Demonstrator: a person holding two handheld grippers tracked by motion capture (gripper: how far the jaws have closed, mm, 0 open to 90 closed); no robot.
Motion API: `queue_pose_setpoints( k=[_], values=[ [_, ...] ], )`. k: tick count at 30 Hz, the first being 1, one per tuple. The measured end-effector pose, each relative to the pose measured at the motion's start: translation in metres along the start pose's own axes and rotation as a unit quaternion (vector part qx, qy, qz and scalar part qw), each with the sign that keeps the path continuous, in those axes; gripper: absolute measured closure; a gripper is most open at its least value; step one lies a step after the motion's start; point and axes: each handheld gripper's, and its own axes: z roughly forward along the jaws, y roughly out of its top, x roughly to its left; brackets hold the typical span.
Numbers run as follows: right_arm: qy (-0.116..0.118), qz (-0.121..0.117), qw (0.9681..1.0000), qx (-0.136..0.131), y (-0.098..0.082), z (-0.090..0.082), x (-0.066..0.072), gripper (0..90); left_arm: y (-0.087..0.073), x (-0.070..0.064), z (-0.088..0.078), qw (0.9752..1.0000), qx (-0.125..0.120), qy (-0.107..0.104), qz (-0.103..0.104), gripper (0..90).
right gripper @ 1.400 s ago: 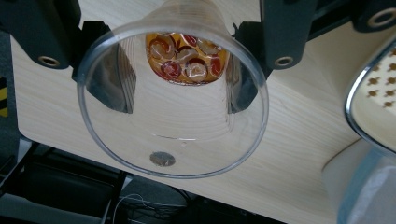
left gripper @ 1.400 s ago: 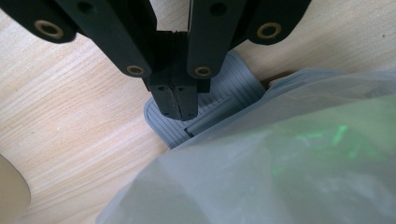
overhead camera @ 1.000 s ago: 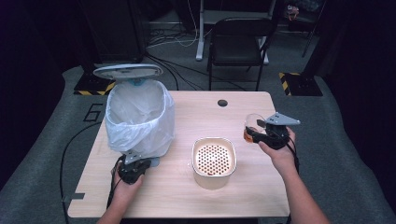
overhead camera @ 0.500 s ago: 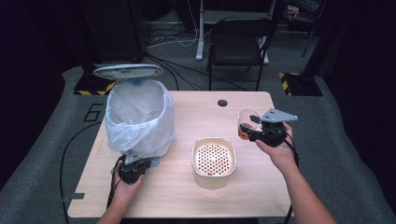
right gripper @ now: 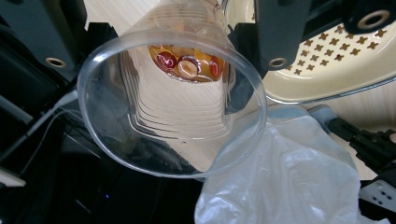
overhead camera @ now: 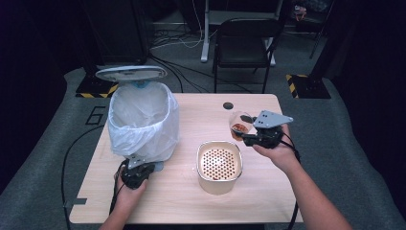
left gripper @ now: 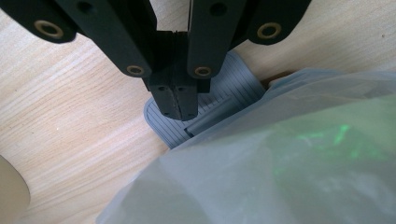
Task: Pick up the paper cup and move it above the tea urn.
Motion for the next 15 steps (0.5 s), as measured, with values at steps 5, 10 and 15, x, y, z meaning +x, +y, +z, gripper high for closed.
queue_pose_setpoints(
  k=[5, 10, 15],
  values=[
    [0.017, -0.029, 0.9993, -0.013, 0.003, 0.011, 0.002, 46.5, 0.000, 0.000, 0.000, 1.0000, -0.003, 0.002, 0.001, 90.0],
    [0.019, -0.063, 0.9977, -0.020, 0.003, 0.017, 0.005, 46.5, 0.000, 0.000, 0.000, 1.0000, 0.000, 0.000, 0.001, 90.0],
    [0.022, -0.106, 0.9938, -0.026, 0.003, 0.022, 0.011, 46.5, 0.000, 0.000, 0.000, 1.0000, -0.001, 0.000, 0.001, 90.0]
  ],
)
